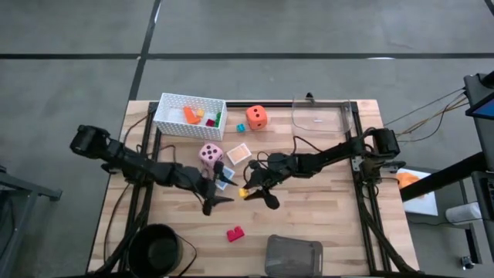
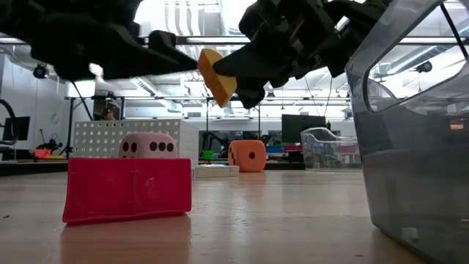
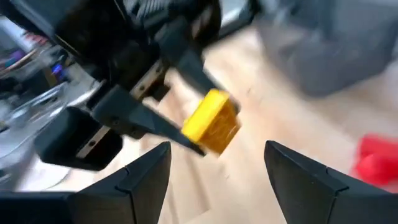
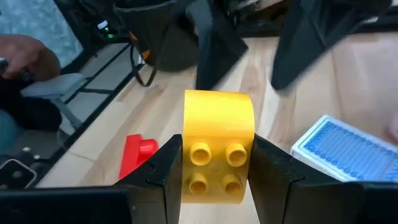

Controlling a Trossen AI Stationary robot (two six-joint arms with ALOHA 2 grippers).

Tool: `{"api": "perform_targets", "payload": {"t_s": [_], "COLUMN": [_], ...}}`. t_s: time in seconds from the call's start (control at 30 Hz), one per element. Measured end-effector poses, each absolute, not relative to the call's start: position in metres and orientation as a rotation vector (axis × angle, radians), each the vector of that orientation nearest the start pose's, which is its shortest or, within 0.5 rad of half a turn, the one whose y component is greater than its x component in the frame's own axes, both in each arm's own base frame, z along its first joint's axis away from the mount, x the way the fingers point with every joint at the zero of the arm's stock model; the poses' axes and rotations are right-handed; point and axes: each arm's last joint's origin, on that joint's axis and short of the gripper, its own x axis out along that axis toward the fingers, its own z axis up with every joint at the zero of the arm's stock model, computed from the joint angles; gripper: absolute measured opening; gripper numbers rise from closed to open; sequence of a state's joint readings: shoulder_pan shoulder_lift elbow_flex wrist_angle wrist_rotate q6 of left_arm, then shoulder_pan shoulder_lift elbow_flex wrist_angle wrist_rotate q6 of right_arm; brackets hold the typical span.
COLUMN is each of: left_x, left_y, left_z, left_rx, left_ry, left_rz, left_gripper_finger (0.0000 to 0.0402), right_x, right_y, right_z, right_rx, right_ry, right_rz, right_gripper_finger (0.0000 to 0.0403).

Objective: Pick & Place Toys
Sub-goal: Put the small yellow game piece into the white bin

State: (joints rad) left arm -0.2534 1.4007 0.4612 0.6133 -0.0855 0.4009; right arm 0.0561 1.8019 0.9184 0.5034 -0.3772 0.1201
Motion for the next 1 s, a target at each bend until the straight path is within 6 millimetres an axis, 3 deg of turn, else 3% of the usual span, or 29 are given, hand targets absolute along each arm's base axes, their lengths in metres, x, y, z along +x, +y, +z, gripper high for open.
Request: {"api": "perform_targets", "payload": {"t_s": [0.23,0.43,1.0], "left_x": [0.276,0.276,0.303], "left_y": [-0.081,-0.094,-0.108], "left_z": [0.169,0.166,0.152], "left_rx": [0.644,0.777,0.892], "left_ry": [0.395,0.404,0.438], "left_rz": [-0.097,-0.085,-0.090], "left_gripper_finger": [0.0260,0.0260,0.0259], "right_x": [0.369,0.370,0.372], "right_y": [0.027,0.027,0.027], "right_z": [0.171,0.171,0.175], "right_rx": [0.226,0.242,0.230], "right_ry": [0.505,0.564,0.571], "right_rz": [0.404,0.408,0.413], "right_gripper_finger": [0.0132,0.0132,0.0132]}}
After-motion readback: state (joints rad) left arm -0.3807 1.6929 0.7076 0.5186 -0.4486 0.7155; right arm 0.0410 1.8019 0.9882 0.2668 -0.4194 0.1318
